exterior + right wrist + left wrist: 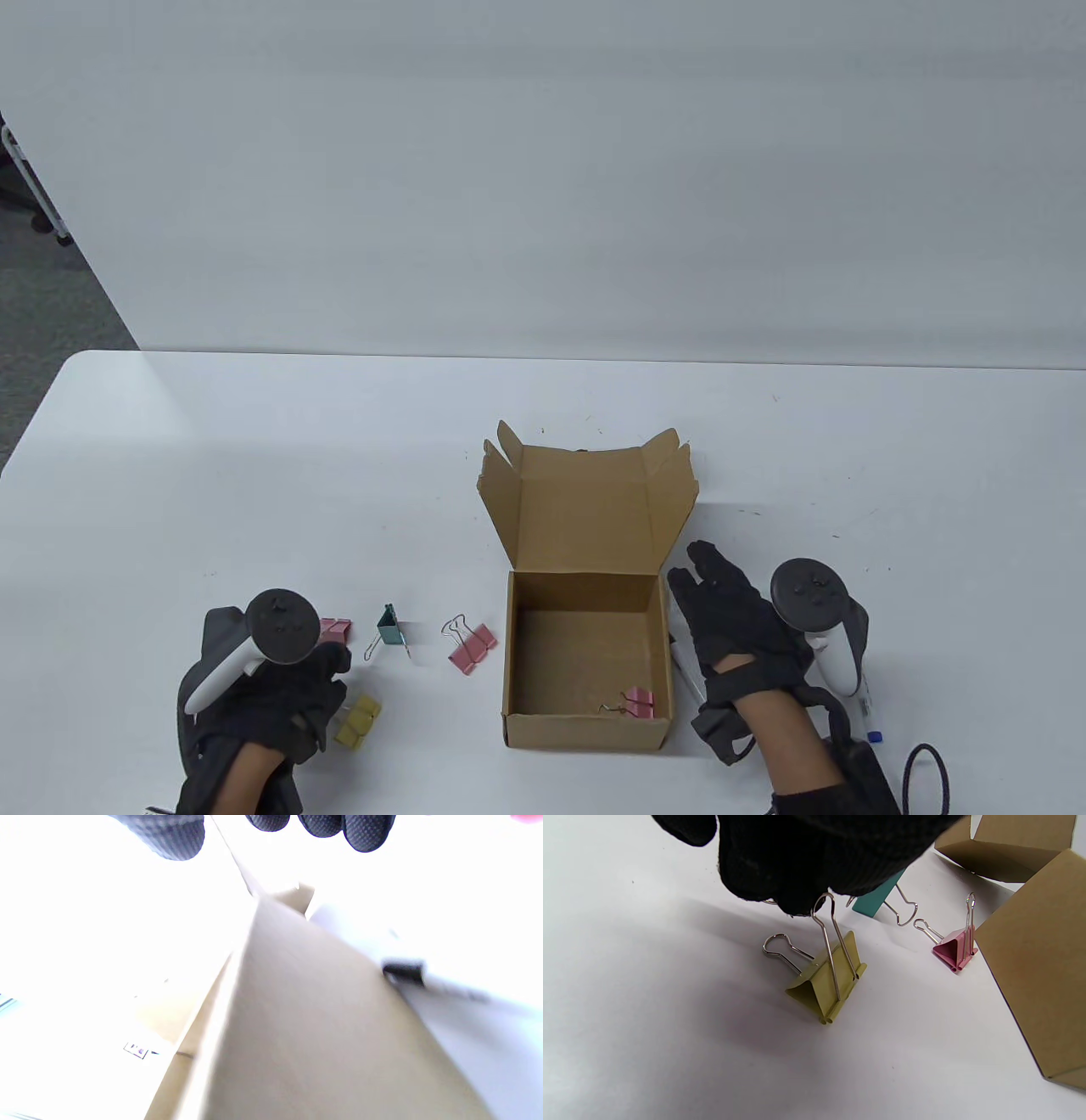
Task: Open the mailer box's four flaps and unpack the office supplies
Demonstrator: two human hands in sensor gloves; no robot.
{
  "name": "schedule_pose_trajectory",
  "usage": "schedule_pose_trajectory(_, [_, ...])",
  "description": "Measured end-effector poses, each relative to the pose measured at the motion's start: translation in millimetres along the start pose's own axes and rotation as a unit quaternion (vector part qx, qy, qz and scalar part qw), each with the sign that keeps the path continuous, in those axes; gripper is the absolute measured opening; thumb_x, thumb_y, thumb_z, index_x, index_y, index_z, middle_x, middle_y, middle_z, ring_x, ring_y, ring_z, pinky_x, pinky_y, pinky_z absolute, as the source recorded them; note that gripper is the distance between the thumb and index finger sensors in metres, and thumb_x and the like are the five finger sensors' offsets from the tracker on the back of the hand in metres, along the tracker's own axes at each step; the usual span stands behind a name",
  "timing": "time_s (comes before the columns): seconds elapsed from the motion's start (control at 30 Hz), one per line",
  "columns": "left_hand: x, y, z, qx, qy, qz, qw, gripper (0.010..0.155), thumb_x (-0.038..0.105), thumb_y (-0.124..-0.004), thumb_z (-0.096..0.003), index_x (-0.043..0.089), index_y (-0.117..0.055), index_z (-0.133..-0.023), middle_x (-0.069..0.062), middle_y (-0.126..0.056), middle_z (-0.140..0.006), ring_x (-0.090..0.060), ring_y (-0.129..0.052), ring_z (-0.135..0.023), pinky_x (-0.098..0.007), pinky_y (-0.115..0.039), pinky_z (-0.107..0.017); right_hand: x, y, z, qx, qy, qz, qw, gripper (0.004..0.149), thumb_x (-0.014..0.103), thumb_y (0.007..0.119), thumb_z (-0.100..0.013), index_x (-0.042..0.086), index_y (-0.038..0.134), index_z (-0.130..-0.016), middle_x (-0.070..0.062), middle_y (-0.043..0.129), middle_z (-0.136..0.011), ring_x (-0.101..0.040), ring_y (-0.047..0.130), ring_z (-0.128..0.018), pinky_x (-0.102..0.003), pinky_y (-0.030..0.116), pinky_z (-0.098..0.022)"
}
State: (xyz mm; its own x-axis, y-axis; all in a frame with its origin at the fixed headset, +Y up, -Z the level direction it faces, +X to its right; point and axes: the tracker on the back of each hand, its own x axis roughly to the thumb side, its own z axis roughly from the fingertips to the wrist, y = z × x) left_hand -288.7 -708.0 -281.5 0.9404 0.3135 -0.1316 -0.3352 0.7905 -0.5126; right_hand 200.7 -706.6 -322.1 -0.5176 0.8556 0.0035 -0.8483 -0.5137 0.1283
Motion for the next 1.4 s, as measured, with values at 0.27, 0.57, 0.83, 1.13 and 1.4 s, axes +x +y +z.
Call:
schedule_pose_trajectory(0.27, [-0.5, 4.5, 5.6, 0.022, 0.000, -0.001, 1.000, 0.055, 0.032, -0.085, -0.0632, 0.021, -0.062, -0.112, -0.014, -0.082, -0.103, -0.039, -0.079, -0.091, -0.067, -0.050, -0.077, 84.3, 20.8, 10.8, 0.118, -0.171, 0.247, 0.947, 0.058, 0.038, 0.078, -0.064, 0.012, 0.054, -0.110, -0.015, 0.056, -0.113, -0.047, 0.062, -0.100, -0.070, 0.044, -0.071])
schedule_pose_trajectory(0.57, [3.9, 7.4, 10.6, 0.064, -0.021, -0.005, 0.998, 0.063, 0.037, -0.084, -0.0634, 0.023, -0.053, -0.116, -0.015, -0.069, -0.113, -0.041, -0.069, -0.100, -0.068, -0.047, -0.078, 103.5, 89.5, -1.0, 0.361, -0.150, 0.472, 0.790, 0.047, 0.026, 0.087, -0.060, 0.018, 0.069, -0.103, -0.007, 0.068, -0.109, -0.041, 0.072, -0.097, -0.066, 0.047, -0.073])
schedule_pose_trajectory(0.83, [2.5, 9.2, 11.7, 0.083, -0.029, -0.003, 0.996, 0.066, 0.039, -0.083, -0.0638, 0.024, -0.047, -0.118, -0.015, -0.062, -0.117, -0.043, -0.063, -0.104, -0.069, -0.045, -0.078, 94.8, 118.2, -7.7, 0.420, -0.122, 0.559, 0.705, 0.047, 0.024, 0.089, -0.058, 0.021, 0.071, -0.101, -0.005, 0.070, -0.108, -0.040, 0.072, -0.097, -0.066, 0.046, -0.073])
schedule_pose_trajectory(1.13, [2.3, 8.8, 11.6, 0.078, -0.032, -0.001, 0.996, 0.066, 0.040, -0.083, -0.0639, 0.024, -0.048, -0.117, -0.015, -0.062, -0.117, -0.043, -0.064, -0.103, -0.069, -0.045, -0.078, 83.1, 136.6, -11.2, 0.409, -0.119, 0.619, 0.660, 0.034, 0.024, 0.085, -0.059, 0.023, 0.081, -0.093, -0.002, 0.079, -0.101, -0.037, 0.077, -0.094, -0.065, 0.046, -0.073])
schedule_pose_trajectory(1.4, [3.1, 7.7, 10.5, 0.072, -0.032, -0.004, 0.997, 0.065, 0.040, -0.083, -0.0638, 0.024, -0.049, -0.117, -0.015, -0.063, -0.117, -0.043, -0.064, -0.103, -0.069, -0.045, -0.078, 78.4, 136.6, -10.7, 0.410, -0.122, 0.614, 0.663, 0.033, 0.027, 0.085, -0.060, 0.023, 0.081, -0.093, -0.003, 0.077, -0.103, -0.038, 0.075, -0.095, -0.066, 0.045, -0.073])
